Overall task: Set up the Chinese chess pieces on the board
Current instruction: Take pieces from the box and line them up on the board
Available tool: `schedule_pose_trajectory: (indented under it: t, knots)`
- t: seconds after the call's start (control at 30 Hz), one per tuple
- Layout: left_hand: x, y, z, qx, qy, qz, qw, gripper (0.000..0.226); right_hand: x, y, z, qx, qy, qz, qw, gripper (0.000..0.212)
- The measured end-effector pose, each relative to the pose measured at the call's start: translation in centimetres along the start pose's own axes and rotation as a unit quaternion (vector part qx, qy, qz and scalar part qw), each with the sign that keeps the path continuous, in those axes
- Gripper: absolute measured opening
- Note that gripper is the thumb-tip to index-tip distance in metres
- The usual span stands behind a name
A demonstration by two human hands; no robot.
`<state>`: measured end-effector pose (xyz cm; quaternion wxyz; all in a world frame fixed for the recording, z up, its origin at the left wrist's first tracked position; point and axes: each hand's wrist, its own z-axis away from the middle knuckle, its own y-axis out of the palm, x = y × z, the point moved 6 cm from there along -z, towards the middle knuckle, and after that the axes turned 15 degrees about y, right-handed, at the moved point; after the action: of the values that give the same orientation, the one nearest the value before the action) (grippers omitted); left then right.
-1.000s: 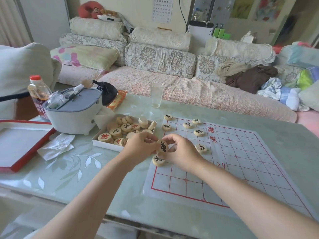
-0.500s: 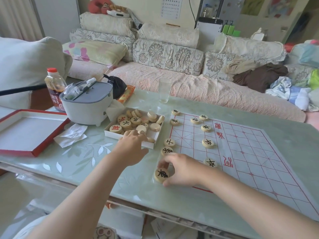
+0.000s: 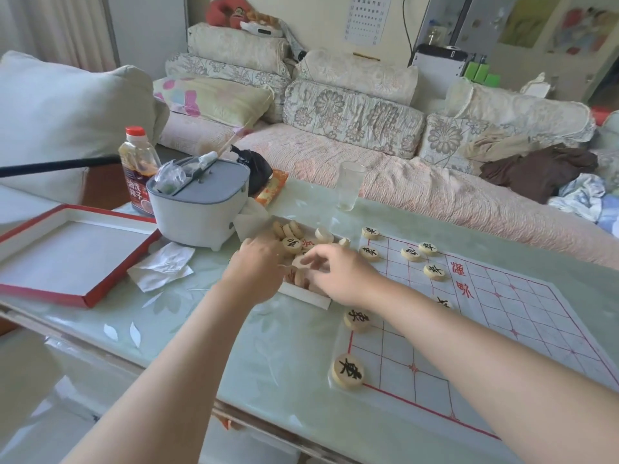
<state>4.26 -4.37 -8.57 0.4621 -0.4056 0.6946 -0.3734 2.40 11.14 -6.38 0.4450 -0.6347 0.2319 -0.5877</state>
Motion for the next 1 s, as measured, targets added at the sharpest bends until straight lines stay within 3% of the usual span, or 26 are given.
schedule_pose_trajectory:
  t: [0.17, 0.37, 0.53, 0.73, 0.83, 1.0]
  knots:
    - [2.5, -0.9, -0.6, 0.001, -0.03, -0.022, 0.999, 0.043, 1.7, 0.7, -5.9, -0.02, 0.011, 0.054, 0.998, 0.029]
    - [4.3, 0.1, -1.1, 0.031, -0.032, -0.018, 0.999, 0.036, 2.1, 2.3, -11.3, 0.006, 0.056, 0.142, 0.988, 0.055]
    - [5.1, 0.6, -1.5, 0.046, -0.031, -0.024, 0.998, 0.026, 1.9, 3.4, -12.7, 0.014, 0.066, 0.104, 0.992, 0.06]
    - [5.0, 0.3, -1.5, 0.025, -0.04, 0.008, 0.999, 0.057, 1.8, 3.0, -12.1, -0.02, 0.046, 0.064, 0.997, 0.055]
    - [4.5, -0.1, -1.7, -0.01, -0.039, 0.063, 0.997, 0.064, 3.0, 2.4, -10.9, -0.044, -0.009, 0.007, 0.999, 0.052]
    - [3.7, -1.1, -2.1, -0.075, -0.084, 0.206, 0.972, 0.052, 5.0, 2.9, -9.0, 0.0, -0.085, -0.041, 0.996, 0.062]
